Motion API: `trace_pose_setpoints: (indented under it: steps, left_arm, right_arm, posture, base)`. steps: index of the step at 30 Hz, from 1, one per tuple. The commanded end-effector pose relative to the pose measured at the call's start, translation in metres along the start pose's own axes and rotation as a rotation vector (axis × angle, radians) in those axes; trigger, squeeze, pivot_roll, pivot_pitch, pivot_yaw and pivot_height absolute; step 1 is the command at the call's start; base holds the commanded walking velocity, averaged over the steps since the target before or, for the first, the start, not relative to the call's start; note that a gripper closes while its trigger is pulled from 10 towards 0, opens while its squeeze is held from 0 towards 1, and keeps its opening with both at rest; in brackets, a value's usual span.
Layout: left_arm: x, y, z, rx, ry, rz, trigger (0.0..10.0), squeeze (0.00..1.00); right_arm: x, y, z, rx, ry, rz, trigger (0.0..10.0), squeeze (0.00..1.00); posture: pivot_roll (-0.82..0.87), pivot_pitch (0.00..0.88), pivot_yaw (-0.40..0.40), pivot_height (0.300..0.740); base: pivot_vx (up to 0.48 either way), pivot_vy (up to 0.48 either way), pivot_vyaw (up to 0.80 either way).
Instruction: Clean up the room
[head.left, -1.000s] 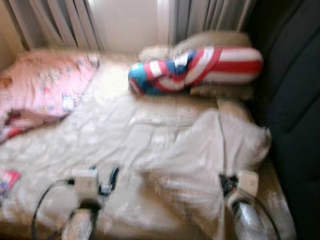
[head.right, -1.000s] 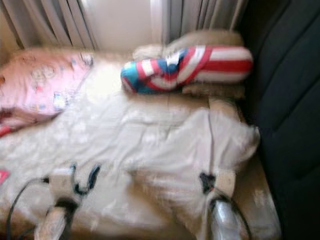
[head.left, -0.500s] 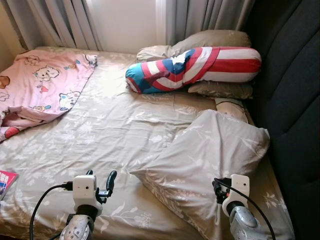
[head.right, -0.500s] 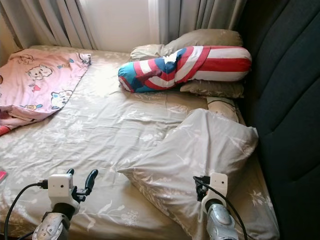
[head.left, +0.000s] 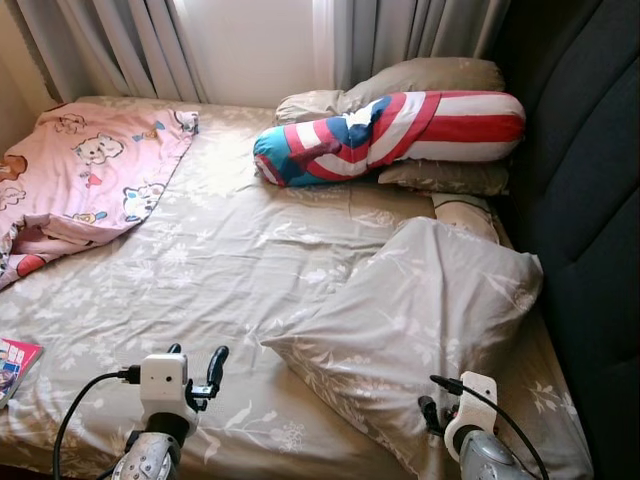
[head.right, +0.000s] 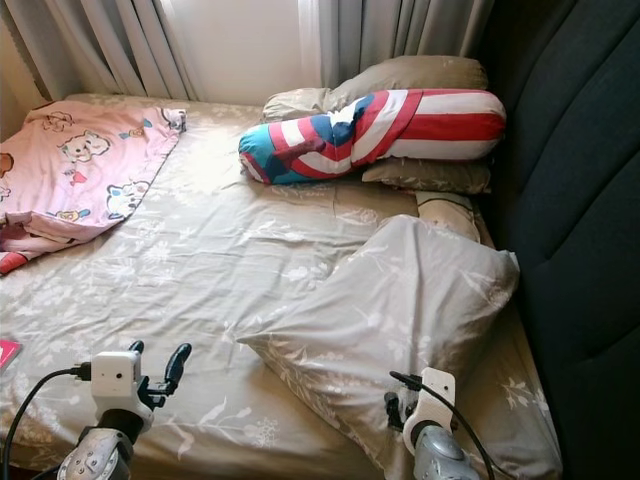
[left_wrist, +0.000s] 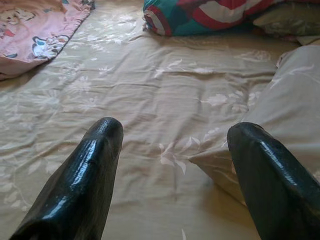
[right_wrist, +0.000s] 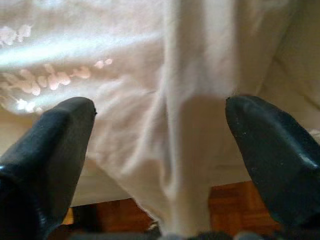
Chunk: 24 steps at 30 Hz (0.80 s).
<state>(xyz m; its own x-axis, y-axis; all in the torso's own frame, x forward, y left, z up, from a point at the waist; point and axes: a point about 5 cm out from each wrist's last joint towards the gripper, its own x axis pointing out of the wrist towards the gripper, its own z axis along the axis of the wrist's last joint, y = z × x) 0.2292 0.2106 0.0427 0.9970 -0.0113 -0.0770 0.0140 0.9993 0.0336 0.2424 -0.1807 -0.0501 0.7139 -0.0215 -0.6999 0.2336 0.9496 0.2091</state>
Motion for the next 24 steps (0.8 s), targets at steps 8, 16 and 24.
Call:
trace_pose_setpoints:
  steps: [8, 16, 24]
  left_arm:
    - [-0.004, 0.009, -0.001, 0.032, 0.012, -0.021, 10.0, 0.0]
    - [-0.006, 0.007, 0.007, 0.049, -0.004, -0.055, 10.0, 0.0]
    - [-0.014, 0.007, 0.01, 0.058, -0.002, -0.076, 10.0, 0.0]
  right_arm:
    - [0.001, -0.007, 0.006, 0.057, -0.018, -0.085, 10.0, 0.0]
    - [-0.001, -0.01, -0.003, 0.076, 0.008, -0.119, 10.0, 0.0]
    - [-0.003, -0.007, -0.018, 0.104, 0.056, -0.101, 10.0, 0.0]
  posture:
    - [0.11, 0.165, 0.027, 0.74]
    - [0.14, 0.198, 0.066, 0.74]
    - [0.15, 0.212, 0.079, 0.74]
  base:
    - [0.0, 0.0, 0.0]
    - [0.0, 0.0, 0.0]
    - [0.0, 0.0, 0.0]
